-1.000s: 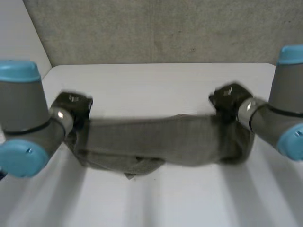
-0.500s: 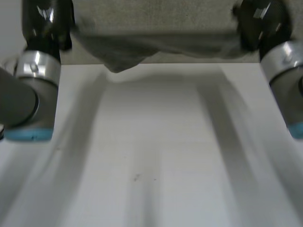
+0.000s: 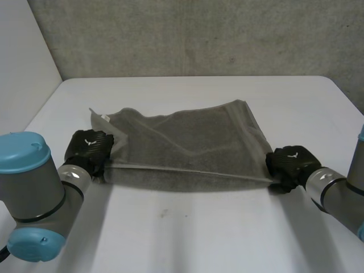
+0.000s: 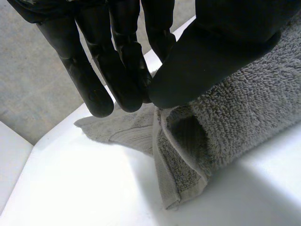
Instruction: Fold the towel.
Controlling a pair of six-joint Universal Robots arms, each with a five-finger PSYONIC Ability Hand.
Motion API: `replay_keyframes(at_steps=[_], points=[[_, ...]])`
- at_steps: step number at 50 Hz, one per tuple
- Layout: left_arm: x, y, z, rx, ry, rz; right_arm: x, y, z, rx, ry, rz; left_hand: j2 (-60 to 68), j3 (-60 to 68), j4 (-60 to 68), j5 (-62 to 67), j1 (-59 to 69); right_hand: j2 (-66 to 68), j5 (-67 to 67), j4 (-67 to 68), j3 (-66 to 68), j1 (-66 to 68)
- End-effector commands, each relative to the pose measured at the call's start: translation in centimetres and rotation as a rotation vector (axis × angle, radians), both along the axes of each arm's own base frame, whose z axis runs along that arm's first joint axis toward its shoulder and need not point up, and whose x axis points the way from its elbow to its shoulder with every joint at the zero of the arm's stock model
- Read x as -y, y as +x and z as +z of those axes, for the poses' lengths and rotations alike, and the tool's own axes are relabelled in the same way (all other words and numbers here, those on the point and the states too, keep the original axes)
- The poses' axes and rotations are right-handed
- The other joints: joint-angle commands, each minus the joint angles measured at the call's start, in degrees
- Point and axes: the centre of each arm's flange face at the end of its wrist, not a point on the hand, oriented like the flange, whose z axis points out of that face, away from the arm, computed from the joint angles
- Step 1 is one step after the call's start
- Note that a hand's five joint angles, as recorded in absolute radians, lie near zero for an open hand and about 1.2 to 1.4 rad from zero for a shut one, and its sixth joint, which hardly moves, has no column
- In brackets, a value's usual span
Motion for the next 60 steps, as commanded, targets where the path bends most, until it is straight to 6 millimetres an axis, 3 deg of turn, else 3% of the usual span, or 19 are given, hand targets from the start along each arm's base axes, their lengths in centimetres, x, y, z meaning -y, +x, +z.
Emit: replay_keyframes(at_steps=[1, 8, 25, 44, 47, 49, 52, 54, 55, 60], points=[[-0.1, 0.1, 0.6, -0.006, -0.016, 0.009, 0.4, -1.7, -0.1, 0.104, 0.063, -0.122, 10.2, 10.3, 10.2, 10.4, 12.4, -27.7, -28.3, -28.0, -28.0, -19.3], [0.0, 0.3, 0.9, -0.008, -0.023, 0.015, 0.7, -3.2, -0.6, 0.168, 0.099, -0.208, 10.2, 10.3, 10.2, 10.4, 12.4, -28.7, -29.3, -29.0, -29.0, -20.3], [-0.2, 0.4, 1.6, -0.024, -0.038, 0.018, 0.9, -2.4, -0.8, 0.403, 0.166, -0.265, 10.2, 10.3, 10.2, 10.4, 12.4, -26.6, -27.2, -26.8, -26.9, -18.2], [-0.1, 0.6, 1.5, -0.021, -0.035, 0.024, 3.3, -3.0, -2.1, 0.394, 0.063, -0.330, 10.2, 10.3, 10.2, 10.4, 12.4, -20.2, -20.8, -20.4, -20.5, -11.8], [-0.1, 0.6, 1.6, -0.019, -0.036, 0.025, 3.8, -3.3, -1.7, 0.385, 0.029, -0.356, 10.2, 10.3, 10.2, 10.4, 12.4, -13.4, -14.0, -13.7, -13.7, -5.0], [-0.2, 0.7, 1.8, -0.020, -0.037, 0.024, 4.1, -3.4, -1.3, 0.392, 0.016, -0.358, 10.2, 10.3, 10.2, 10.4, 12.4, 18.8, 18.2, 18.5, 18.5, 27.2], [-0.6, 0.7, 2.2, -0.015, -0.031, 0.020, 4.3, -3.4, -0.7, 0.394, 0.000, -0.352, 10.2, 10.3, 10.2, 10.4, 12.4, 19.0, 18.4, 18.7, 18.7, 27.4], [-0.8, 0.8, 2.6, -0.016, -0.030, 0.019, 4.4, -3.3, 1.2, 0.407, -0.055, -0.335, 10.2, 10.3, 10.2, 10.4, 12.4, 19.0, 18.4, 18.7, 18.7, 27.4], [-1.0, 0.8, 3.2, -0.020, -0.034, 0.018, 4.4, -3.3, 1.2, 0.407, -0.055, -0.335, 10.2, 10.3, 10.2, 10.4, 12.4, 19.0, 18.4, 18.7, 18.7, 27.4], [-1.5, 0.8, 5.9, -0.043, -0.084, 0.011, 3.9, -2.8, 7.0, 0.422, -0.171, -0.232, 10.2, 10.3, 10.2, 10.4, 12.4, 19.0, 18.4, 18.7, 18.7, 27.4]])
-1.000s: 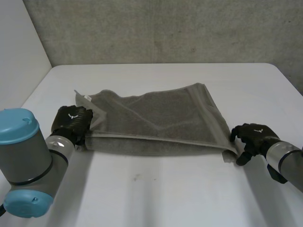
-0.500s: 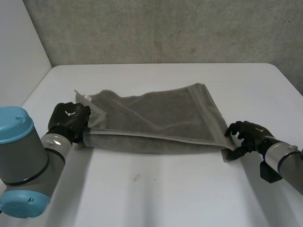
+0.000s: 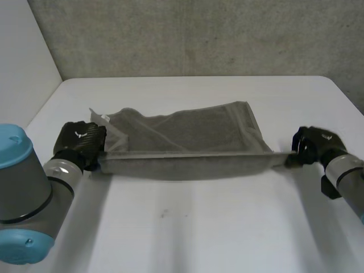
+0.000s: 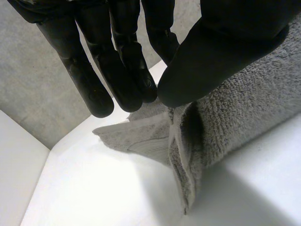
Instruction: Fold the towel.
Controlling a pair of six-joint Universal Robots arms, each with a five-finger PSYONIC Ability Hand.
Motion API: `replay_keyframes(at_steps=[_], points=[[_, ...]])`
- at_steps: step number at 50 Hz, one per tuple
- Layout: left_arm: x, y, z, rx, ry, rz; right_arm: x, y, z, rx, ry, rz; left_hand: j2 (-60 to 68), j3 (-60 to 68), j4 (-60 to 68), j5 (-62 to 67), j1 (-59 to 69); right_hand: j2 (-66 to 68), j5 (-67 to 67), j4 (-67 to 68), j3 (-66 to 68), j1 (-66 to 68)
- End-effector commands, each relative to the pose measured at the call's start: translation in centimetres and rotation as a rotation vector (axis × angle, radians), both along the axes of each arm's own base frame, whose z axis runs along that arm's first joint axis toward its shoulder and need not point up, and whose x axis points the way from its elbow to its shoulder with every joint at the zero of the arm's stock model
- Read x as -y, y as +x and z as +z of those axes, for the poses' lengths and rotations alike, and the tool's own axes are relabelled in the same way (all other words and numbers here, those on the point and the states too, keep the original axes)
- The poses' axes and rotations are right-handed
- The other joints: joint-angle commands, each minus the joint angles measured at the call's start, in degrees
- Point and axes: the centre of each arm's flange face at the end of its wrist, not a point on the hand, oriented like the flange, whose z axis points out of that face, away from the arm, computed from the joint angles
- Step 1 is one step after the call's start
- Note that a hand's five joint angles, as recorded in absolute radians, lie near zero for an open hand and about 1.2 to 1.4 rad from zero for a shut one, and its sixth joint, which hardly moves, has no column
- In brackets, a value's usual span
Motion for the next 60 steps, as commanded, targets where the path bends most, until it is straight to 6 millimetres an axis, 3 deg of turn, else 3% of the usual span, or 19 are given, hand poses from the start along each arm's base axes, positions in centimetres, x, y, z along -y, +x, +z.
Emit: replay_keyframes(at_steps=[1, 6, 8, 11, 13, 21, 25, 31, 35, 40, 45, 49, 51, 52, 53, 54, 55, 58, 60], points=[[-1.0, 0.0, 4.4, -0.035, -0.079, -0.014, -0.6, 0.6, 6.1, -0.006, -0.139, 0.081, 10.2, 10.3, 10.2, 10.4, 12.4, 12.7, 17.5, 11.8, 12.2, 23.4], [-1.7, 0.2, 8.3, -0.063, -0.163, -0.017, -2.6, 1.3, 10.7, -0.058, -0.169, 0.202, 10.2, 10.3, 10.2, 10.4, 12.4, 12.7, 17.5, 11.8, 12.2, 23.4], [-2.1, 0.3, 9.7, -0.071, -0.183, -0.019, -4.3, 1.4, 14.7, -0.112, -0.238, 0.237, 10.2, 10.3, 10.2, 10.4, 12.4, 12.7, 17.5, 11.8, 12.2, 23.4], [-3.0, 0.8, 12.2, -0.076, -0.206, -0.019, -5.4, 1.4, 17.1, -0.152, -0.295, 0.243, 10.2, 10.3, 10.2, 10.4, 12.4, 12.7, 17.5, 11.8, 12.2, 23.4], [-3.5, 1.1, 13.5, -0.080, -0.216, -0.016, -7.2, 1.3, 21.1, -0.255, -0.417, 0.249, 10.2, 10.3, 10.2, 10.4, 12.4, 12.7, 17.5, 11.8, 12.2, 23.4], [-5.6, 2.1, 17.1, -0.029, -0.154, -0.015, -9.9, 0.9, 26.3, -0.508, -0.501, 0.268, 10.2, 10.3, 10.2, 10.4, 12.4, 12.7, 17.5, 11.8, 12.2, 23.4], [-4.9, 2.5, 15.8, 0.099, -0.077, -0.009, -9.8, 1.1, 25.4, -0.555, -0.431, 0.309, 10.2, 10.3, 10.2, 10.4, 12.4, 12.7, 17.5, 11.8, 12.2, 23.4], [-2.9, 1.8, 11.4, 0.204, 0.060, -0.033, -7.6, 3.8, 18.8, -0.635, -0.212, 0.483, 10.2, 10.3, 10.2, 10.4, 12.4, 12.7, 17.5, 11.8, 12.2, 23.4], [-0.6, 0.9, 6.5, 0.250, 0.214, -0.050, -6.1, 5.8, 13.5, -0.727, -0.055, 0.517, 10.2, 10.3, 10.2, 10.4, 12.4, 12.7, 17.5, 11.8, 12.2, 23.4], [2.2, -0.3, 2.9, 0.269, 0.271, -0.059, -3.1, 6.8, 9.6, -0.763, -0.001, 0.498, 10.2, 10.3, 10.2, 10.4, 12.4, 12.7, 17.5, 11.8, 12.2, 23.4], [5.6, -1.5, 2.2, 0.241, 0.185, -0.052, 0.1, 7.7, 8.8, -0.729, -0.076, 0.437, 10.2, 10.3, 10.2, 10.4, 12.4, 12.7, 17.5, 11.8, 12.2, 23.4], [9.0, -2.9, 5.9, 0.146, -0.080, -0.032, 2.3, 8.1, 11.6, -0.645, -0.222, 0.321, 10.2, 10.3, 10.2, 10.4, 12.4, 12.7, 17.5, 11.8, 12.2, 23.4], [9.9, -3.5, 7.5, 0.105, -0.200, -0.028, 4.2, 8.1, 16.5, -0.501, -0.439, 0.155, 10.2, 10.3, 10.2, 10.4, 12.4, 12.7, 17.5, 11.8, 12.2, 23.4], [10.6, -4.0, 9.4, 0.057, -0.335, -0.022, 4.2, 8.1, 16.5, -0.500, -0.440, 0.155, 10.2, 10.3, 10.2, 10.4, 12.4, 12.7, 17.5, 11.8, 12.2, 23.4], [10.6, -4.0, 9.5, 0.056, -0.336, -0.022, 4.4, 7.9, 19.7, -0.412, -0.568, 0.078, 10.2, 10.3, 10.2, 10.4, 12.4, 12.7, 17.5, 11.8, 12.2, 23.4], [10.8, -4.5, 12.1, 0.001, -0.491, -0.019, 4.1, 7.3, 22.6, -0.325, -0.690, 0.011, 10.2, 10.3, 10.2, 10.4, 12.4, 12.7, 17.5, 11.8, 12.2, 23.4], [10.4, -4.6, 15.2, -0.057, -0.650, -0.020, 4.1, 7.3, 22.7, -0.324, -0.691, 0.011, 10.2, 10.3, 10.2, 10.4, 12.4, 12.7, 17.5, 11.8, 12.2, 23.4], [8.6, -3.8, 20.2, -0.153, -0.893, -0.010, 2.5, 6.6, 26.8, -0.200, -0.901, -0.056, 10.2, 10.3, 10.2, 10.4, 12.4, 12.7, 17.5, 11.8, 12.2, 23.4], [7.5, -3.8, 21.4, -0.187, -0.958, -0.019, 1.6, 6.3, 28.3, -0.170, -0.990, -0.082, 10.2, 10.3, 10.2, 10.4, 12.4, 12.7, 17.5, 11.8, 12.2, 23.4]])
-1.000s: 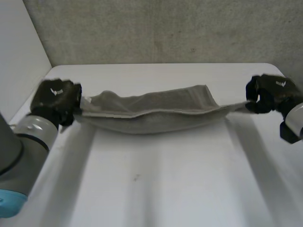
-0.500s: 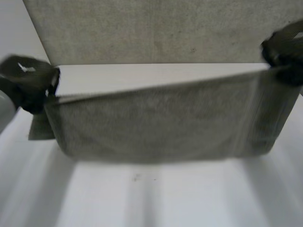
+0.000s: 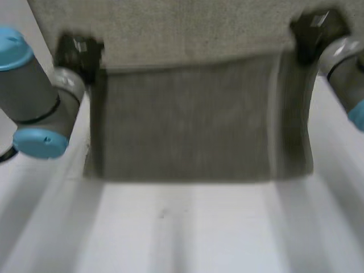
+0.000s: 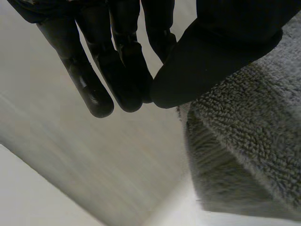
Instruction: Fold the towel.
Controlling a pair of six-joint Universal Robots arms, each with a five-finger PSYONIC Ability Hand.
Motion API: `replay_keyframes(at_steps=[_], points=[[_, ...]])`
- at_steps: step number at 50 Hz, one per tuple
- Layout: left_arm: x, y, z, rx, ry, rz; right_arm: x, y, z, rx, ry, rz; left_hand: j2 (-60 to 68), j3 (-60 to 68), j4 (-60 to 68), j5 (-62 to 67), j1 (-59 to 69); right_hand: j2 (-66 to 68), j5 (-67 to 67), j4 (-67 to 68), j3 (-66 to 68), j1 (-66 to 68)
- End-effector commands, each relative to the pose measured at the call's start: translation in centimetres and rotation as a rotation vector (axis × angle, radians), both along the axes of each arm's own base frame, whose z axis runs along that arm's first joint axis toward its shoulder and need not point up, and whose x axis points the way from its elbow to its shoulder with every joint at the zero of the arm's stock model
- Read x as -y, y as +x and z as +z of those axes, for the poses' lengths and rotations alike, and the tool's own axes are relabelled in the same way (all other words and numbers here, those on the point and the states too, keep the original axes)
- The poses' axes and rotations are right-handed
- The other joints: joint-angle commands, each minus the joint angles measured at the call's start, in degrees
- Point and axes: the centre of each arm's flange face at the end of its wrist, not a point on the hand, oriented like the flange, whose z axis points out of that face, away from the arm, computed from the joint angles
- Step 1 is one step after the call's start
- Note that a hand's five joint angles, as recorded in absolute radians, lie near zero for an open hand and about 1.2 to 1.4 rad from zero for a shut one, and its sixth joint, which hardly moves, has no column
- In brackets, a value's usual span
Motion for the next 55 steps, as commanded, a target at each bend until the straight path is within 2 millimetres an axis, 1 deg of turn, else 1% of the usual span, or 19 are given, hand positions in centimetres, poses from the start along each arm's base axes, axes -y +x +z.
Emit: replay_keyframes(at_steps=[1, 4, 9, 11, 13, 14, 15, 16, 17, 18, 19, 21, 22, 24, 29, 33, 37, 42, 55], points=[[-3.2, 0.5, 9.7, -0.192, -0.496, -0.046, -3.5, -1.7, 9.4, 0.273, -0.471, 0.010, 10.2, 10.3, 10.2, 10.4, 12.4, 12.7, 14.9, 11.6, 12.1, 23.4], [-4.1, 1.1, 9.7, -0.204, -0.503, -0.051, -4.5, -1.9, 9.1, 0.253, -0.443, 0.017, 10.2, 10.3, 10.2, 10.4, 12.4, 12.7, 14.9, 11.6, 12.1, 23.4], [-4.0, 1.5, 6.0, -0.144, -0.329, -0.041, -5.0, -1.3, 5.4, 0.171, -0.256, 0.071, 10.2, 10.3, 10.2, 10.4, 12.4, 12.7, 14.9, 11.6, 12.1, 23.4], [-4.0, 2.3, 2.6, -0.093, -0.171, -0.021, -5.1, -1.0, 3.8, 0.145, -0.188, 0.095, 10.2, 10.3, 10.2, 10.4, 12.4, 12.7, 14.9, 11.6, 12.1, 23.4], [-4.0, 2.9, 0.8, -0.072, -0.089, -0.006, -5.7, -0.6, 0.3, 0.087, -0.048, 0.144, 10.2, 10.3, 10.2, 10.4, 12.4, 12.7, 14.9, 11.6, 12.1, 23.4], [-4.0, 2.9, 0.8, -0.072, -0.088, -0.006, -5.7, -0.6, 0.3, 0.087, -0.048, 0.145, 10.2, 10.3, 10.2, 10.4, 12.4, 12.7, 14.9, 11.6, 12.1, 23.4], [-4.2, 3.4, -1.3, -0.049, -0.003, 0.003, -5.8, -0.5, -1.7, 0.054, 0.026, 0.156, 10.2, 10.3, 10.2, 10.4, 12.4, 12.7, 14.9, 11.6, 12.1, 23.4], [-4.2, 3.4, -1.3, -0.049, -0.003, 0.003, -5.9, -0.5, -4.2, 0.014, 0.104, 0.162, 10.2, 10.3, 10.2, 10.4, 12.4, 12.7, 14.9, 11.6, 12.1, 23.4], [-4.5, 3.8, -3.3, -0.026, 0.067, 0.008, -5.9, -0.5, -4.2, 0.014, 0.105, 0.162, 10.2, 10.3, 10.2, 10.4, 12.4, 12.7, 14.9, 11.6, 12.1, 23.4], [-4.5, 4.0, -5.4, -0.009, 0.127, 0.015, -6.1, -0.4, -6.7, -0.027, 0.180, 0.168, 10.2, 10.3, 10.2, 10.4, 12.4, 12.7, 14.9, 11.6, 12.1, 23.4], [-4.5, 4.0, -5.4, -0.009, 0.128, 0.015, -6.1, -0.4, -6.8, -0.027, 0.181, 0.168, 10.2, 10.3, 10.2, 10.4, 12.4, 12.7, 14.9, 11.6, 12.1, 23.4], [-4.7, 4.0, -10.2, 0.042, 0.264, 0.018, -6.5, -0.6, -11.6, -0.114, 0.312, 0.166, 10.2, 10.3, 10.2, 10.4, 12.4, 12.7, 14.9, 11.6, 12.1, 23.4], [-4.7, 4.0, -10.2, 0.042, 0.265, 0.018, -6.5, -0.6, -11.6, -0.115, 0.313, 0.166, 10.2, 10.3, 10.2, 10.4, 12.4, 12.7, 14.9, 11.6, 12.1, 23.4], [-4.8, 4.1, -12.0, 0.061, 0.320, 0.022, -7.1, -0.9, -16.2, -0.197, 0.431, 0.170, 10.2, 10.3, 10.2, 10.4, 12.4, 12.7, 14.9, 11.6, 12.1, 23.4], [-6.1, 4.5, -17.1, 0.120, 0.511, 0.028, -7.8, -1.7, -19.8, -0.258, 0.536, 0.163, 10.2, 10.3, 10.2, 10.4, 12.4, 12.7, 14.9, 11.6, 12.1, 23.4], [-7.1, 4.6, -18.3, 0.142, 0.578, 0.021, -8.1, -2.4, -20.3, -0.259, 0.559, 0.152, 9.9, 10.0, 9.9, 10.1, 12.1, 12.7, 14.9, 11.6, 12.1, 23.4], [-7.6, 4.8, -18.7, 0.155, 0.616, 0.025, -7.3, -3.8, -18.8, -0.230, 0.524, 0.109, -27.8, -27.6, -27.7, -27.6, -25.5, 12.7, 14.9, 11.6, 12.1, 23.4], [-7.4, 5.0, -18.1, 0.148, 0.601, 0.037, -6.6, -5.0, -18.1, -0.209, 0.509, 0.074, -44.1, -44.0, -44.1, -43.9, -41.9, 12.7, 14.9, 11.6, 12.1, 23.4], [-7.4, 6.8, -13.3, 0.083, 0.485, 0.079, -6.7, -5.5, -18.3, -0.198, 0.522, 0.070, -50.2, -50.1, -50.2, -50.0, -48.0, 12.7, 14.9, 11.6, 12.1, 23.4]])
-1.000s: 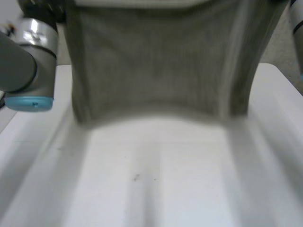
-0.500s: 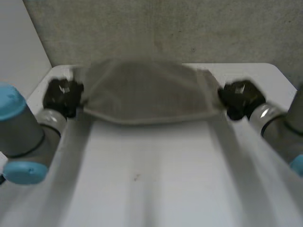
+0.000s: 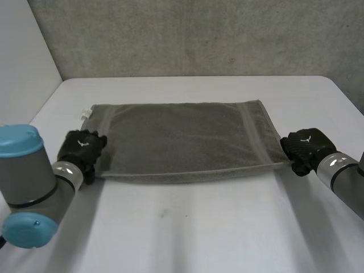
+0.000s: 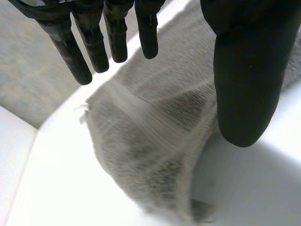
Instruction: Fold the towel.
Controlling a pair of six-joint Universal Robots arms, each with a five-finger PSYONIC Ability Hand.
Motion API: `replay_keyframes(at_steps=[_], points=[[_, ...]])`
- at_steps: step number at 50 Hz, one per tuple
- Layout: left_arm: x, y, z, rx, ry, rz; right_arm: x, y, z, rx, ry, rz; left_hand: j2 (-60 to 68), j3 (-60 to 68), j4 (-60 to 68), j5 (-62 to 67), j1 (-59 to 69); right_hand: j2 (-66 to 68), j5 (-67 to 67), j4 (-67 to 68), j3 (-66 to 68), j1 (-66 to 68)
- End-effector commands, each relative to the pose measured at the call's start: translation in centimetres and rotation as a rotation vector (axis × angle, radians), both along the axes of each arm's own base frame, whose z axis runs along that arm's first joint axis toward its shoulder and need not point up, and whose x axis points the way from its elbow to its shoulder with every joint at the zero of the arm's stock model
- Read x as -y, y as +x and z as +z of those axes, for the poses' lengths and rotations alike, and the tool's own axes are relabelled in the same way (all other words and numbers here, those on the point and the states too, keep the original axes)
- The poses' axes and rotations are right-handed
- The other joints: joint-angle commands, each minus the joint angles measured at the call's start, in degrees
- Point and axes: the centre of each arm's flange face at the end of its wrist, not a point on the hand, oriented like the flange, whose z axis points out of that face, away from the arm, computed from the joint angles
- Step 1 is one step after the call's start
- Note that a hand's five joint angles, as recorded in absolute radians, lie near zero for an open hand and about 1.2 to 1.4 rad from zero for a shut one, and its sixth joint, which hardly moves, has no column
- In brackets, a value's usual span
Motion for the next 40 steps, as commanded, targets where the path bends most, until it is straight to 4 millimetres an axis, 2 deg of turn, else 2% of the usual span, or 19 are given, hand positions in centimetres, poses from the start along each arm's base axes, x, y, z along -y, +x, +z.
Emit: replay_keyframes(at_steps=[1, 9, 15, 24, 33, 37, 39, 40], points=[[0.0, 1.9, 2.2, -0.021, -0.049, 0.050, 0.1, -0.2, -0.1, 0.000, 0.001, -0.005, 1.0, 1.0, 1.1, 1.1, 0.6, 12.7, 14.5, 11.6, 11.9, 23.4], [-0.2, 3.7, 1.1, -0.009, 0.041, 0.085, 0.2, -0.6, -0.1, 0.000, -0.001, -0.017, 4.2, 4.2, 4.3, 4.3, 3.8, 12.7, 14.5, 11.6, 11.9, 23.4], [0.1, 4.9, 0.2, -0.045, 0.127, 0.057, 0.2, -0.6, -0.2, 0.000, 0.005, -0.016, 13.3, 13.2, 13.3, 13.4, 12.9, 12.7, 14.5, 11.6, 11.9, 23.4], [-0.1, 5.1, -0.6, -0.109, 0.189, 0.057, 0.1, -0.6, -0.4, 0.000, 0.008, -0.016, 13.6, 13.6, 13.7, 13.7, 13.3, 12.7, 14.5, 11.6, 11.9, 23.4], [0.8, 5.0, -2.3, -0.111, 0.212, 0.058, 0.0, -0.5, -0.8, -0.001, 0.007, -0.014, 14.1, 14.1, 14.2, 14.2, 13.8, 12.7, 14.5, 11.6, 11.9, 23.4], [1.5, 4.8, -2.7, -0.117, 0.193, 0.056, 0.0, -0.5, -0.8, -0.001, 0.007, -0.014, 21.0, 21.0, 21.1, 21.1, 20.7, 12.7, 14.5, 11.6, 11.9, 23.4], [2.2, 4.6, -3.1, -0.120, 0.163, 0.051, 0.0, -0.5, -0.9, -0.001, 0.007, -0.014, 33.7, 33.7, 33.8, 33.8, 33.4, 12.7, 14.5, 11.6, 11.9, 23.4], [2.2, 4.6, -3.1, -0.120, 0.163, 0.051, 0.0, -0.5, -0.9, -0.001, 0.007, -0.014, 33.8, 33.8, 33.9, 33.9, 33.4, 12.7, 14.5, 11.6, 11.9, 23.4]])
